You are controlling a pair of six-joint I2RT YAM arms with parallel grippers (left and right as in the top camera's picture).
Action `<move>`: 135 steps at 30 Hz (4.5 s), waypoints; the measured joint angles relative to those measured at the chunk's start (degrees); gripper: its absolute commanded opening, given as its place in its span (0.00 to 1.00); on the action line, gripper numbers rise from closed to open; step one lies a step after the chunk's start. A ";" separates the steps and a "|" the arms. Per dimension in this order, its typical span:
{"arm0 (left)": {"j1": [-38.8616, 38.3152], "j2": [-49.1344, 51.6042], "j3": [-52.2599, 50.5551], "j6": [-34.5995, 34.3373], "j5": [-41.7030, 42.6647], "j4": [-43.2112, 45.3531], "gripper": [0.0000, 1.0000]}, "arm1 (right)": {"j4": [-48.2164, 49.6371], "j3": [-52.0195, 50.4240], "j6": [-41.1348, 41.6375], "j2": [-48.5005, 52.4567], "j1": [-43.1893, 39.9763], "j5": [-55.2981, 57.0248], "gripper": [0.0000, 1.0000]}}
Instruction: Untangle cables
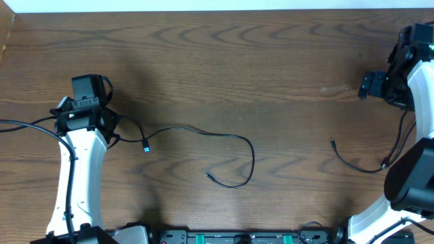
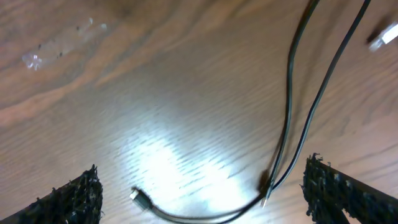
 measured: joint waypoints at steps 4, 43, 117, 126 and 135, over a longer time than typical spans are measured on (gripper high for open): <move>0.00 0.00 0.00 0.07 0.00 0.02 0.08 | -1.92 0.00 2.99 0.00 -0.17 -0.33 0.99; 0.00 0.35 0.00 1.99 0.00 1.03 0.08 | 2.69 -15.76 2.93 0.00 -9.73 -0.57 0.95; 0.00 2.80 0.00 2.16 2.58 2.97 0.08 | 44.39 -38.25 2.71 -4.59 -14.53 -8.37 0.01; 0.00 2.80 0.00 2.16 2.60 3.04 0.08 | 57.40 -38.56 4.59 -1.68 -14.51 -19.54 0.01; 0.00 2.80 0.00 2.16 2.60 3.43 0.08 | 64.92 -27.63 7.04 -0.46 -14.51 -18.40 0.01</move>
